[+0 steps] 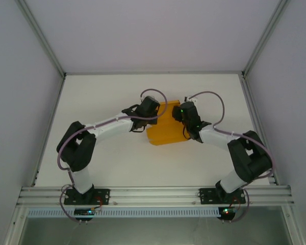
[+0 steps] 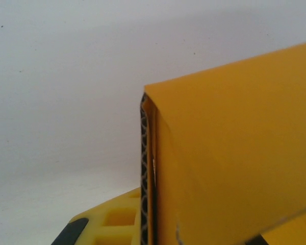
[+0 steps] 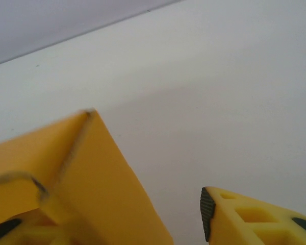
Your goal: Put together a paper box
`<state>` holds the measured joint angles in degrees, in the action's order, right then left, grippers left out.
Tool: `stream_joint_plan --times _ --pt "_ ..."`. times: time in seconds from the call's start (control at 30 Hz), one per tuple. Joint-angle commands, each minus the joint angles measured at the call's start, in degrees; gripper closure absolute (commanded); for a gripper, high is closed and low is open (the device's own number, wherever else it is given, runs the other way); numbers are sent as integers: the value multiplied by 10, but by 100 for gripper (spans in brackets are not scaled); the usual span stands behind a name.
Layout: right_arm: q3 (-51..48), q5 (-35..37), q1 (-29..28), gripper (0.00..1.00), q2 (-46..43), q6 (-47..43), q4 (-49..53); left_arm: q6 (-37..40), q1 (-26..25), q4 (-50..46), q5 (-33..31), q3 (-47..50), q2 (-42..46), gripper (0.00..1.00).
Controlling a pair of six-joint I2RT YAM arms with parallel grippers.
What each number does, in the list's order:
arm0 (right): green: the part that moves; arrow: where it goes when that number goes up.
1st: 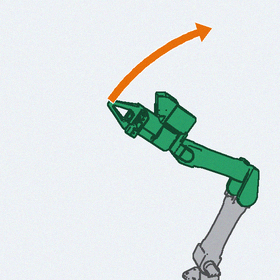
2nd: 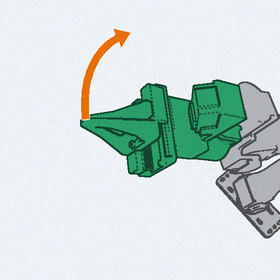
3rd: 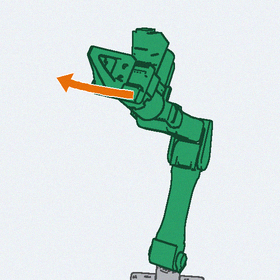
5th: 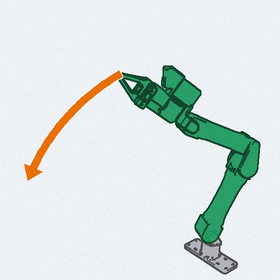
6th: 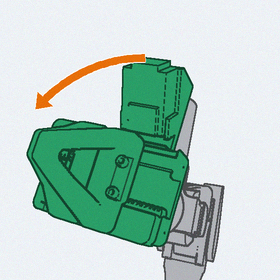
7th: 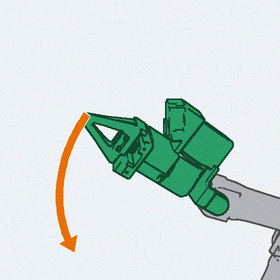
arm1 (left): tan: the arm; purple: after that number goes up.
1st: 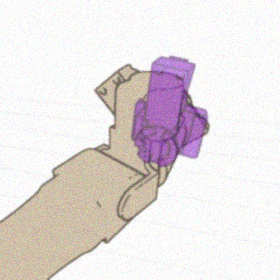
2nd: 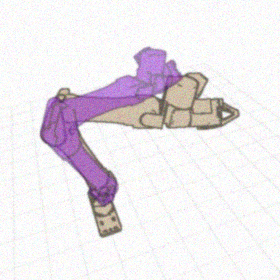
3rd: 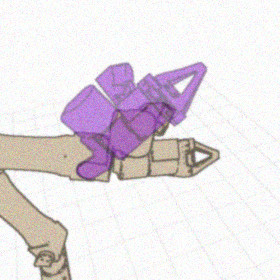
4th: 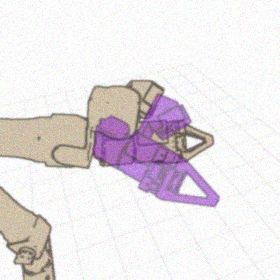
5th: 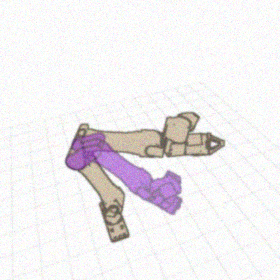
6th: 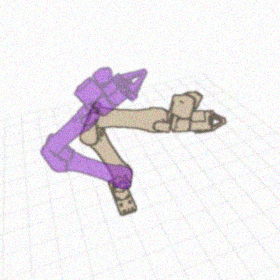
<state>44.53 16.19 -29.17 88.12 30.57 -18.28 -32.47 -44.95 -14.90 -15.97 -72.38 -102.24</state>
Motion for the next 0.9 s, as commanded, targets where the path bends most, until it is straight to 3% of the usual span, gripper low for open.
stream_joint_plan --times 0.0,0.1,0.23,0.37,0.53,0.7,0.87 --pt "-6 -51 -2 41 -37 -36 -3 -1 2 -13 -17 -17 4 100" --pt "-27 -105 -4 27 -69 -59 -6 3 4 -14 -23 -14 4 100" --pt "-49 -122 -7 22 -122 -65 3 2 10 -8 -14 -7 12 100" --pt "-77 -158 1 29 -170 -72 47 12 15 17 2 16 28 100" --pt "-103 -242 54 40 -204 -82 63 56 17 47 26 45 40 100" --pt "-110 -317 83 48 -196 -112 90 75 17 89 46 98 30 100" --pt "-117 -326 86 60 -158 -117 94 79 16 119 61 116 8 100"
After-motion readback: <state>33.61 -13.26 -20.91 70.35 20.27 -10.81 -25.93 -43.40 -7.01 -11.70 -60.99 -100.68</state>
